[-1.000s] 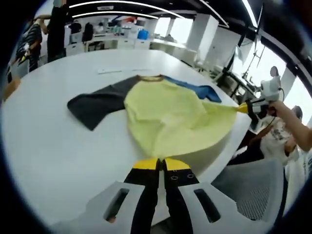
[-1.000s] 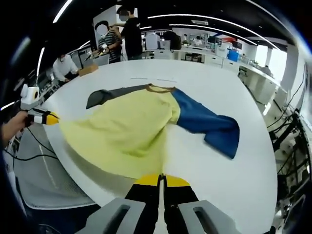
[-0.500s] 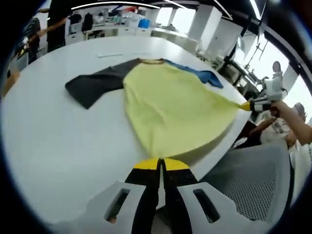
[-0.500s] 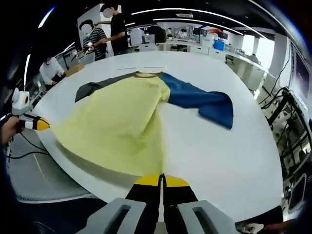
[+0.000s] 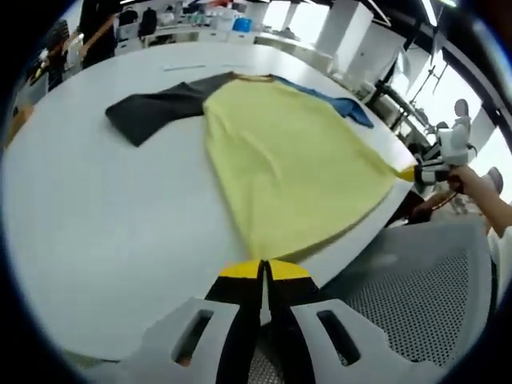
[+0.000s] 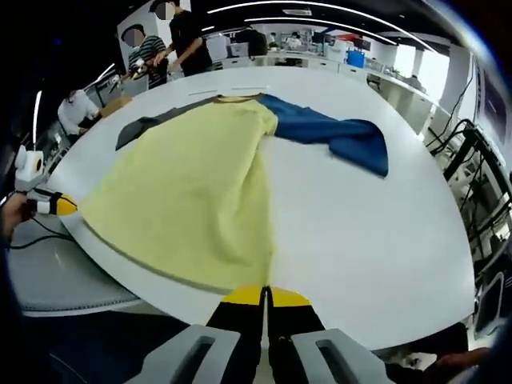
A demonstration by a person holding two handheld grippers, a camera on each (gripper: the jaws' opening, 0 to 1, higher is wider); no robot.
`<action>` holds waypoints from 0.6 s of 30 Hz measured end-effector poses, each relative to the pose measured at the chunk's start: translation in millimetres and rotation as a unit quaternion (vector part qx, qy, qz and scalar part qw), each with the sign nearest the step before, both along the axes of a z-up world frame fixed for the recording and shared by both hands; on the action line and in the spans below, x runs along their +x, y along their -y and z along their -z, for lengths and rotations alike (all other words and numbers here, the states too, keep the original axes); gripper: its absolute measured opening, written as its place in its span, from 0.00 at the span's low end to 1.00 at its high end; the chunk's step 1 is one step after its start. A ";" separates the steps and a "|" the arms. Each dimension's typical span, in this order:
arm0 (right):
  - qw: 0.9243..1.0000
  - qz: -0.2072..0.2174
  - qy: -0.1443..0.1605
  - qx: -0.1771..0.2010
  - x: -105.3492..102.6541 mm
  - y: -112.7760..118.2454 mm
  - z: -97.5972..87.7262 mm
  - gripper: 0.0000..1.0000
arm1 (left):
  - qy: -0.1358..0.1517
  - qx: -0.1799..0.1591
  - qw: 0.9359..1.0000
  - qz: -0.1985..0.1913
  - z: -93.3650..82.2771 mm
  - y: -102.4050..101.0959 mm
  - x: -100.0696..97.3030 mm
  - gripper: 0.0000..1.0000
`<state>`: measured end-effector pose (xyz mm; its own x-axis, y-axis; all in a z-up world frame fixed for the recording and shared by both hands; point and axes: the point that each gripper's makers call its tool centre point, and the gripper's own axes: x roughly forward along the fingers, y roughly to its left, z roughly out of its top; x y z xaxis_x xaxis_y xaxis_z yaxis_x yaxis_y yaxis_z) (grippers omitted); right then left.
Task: Fold the garment on the visible template until the final outline fits inside the template.
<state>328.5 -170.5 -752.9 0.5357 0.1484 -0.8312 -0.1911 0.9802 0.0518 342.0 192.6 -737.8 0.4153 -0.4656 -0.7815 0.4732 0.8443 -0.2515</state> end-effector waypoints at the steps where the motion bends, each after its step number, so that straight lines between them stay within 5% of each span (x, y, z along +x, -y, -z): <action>1: 1.000 0.000 -0.002 -0.001 -0.8 0.1 1.1 0.00 | -0.001 0.003 1.000 0.002 1.3 0.1 -1.0 0.00; 10: 0.999 -0.002 -0.016 -0.028 -7.6 8.0 7.7 0.00 | -0.006 0.020 1.000 0.003 9.0 -3.0 -5.3 0.00; 18: 1.000 0.005 -0.011 -0.003 -3.4 6.5 4.8 0.00 | -0.004 0.039 0.999 0.011 11.1 -7.2 -8.7 0.00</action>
<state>325.1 -176.9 -757.6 0.5189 0.1374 -0.8437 -0.1801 0.9824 0.0492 333.3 199.9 -748.9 0.3987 -0.4112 -0.8197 0.4899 0.8511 -0.1887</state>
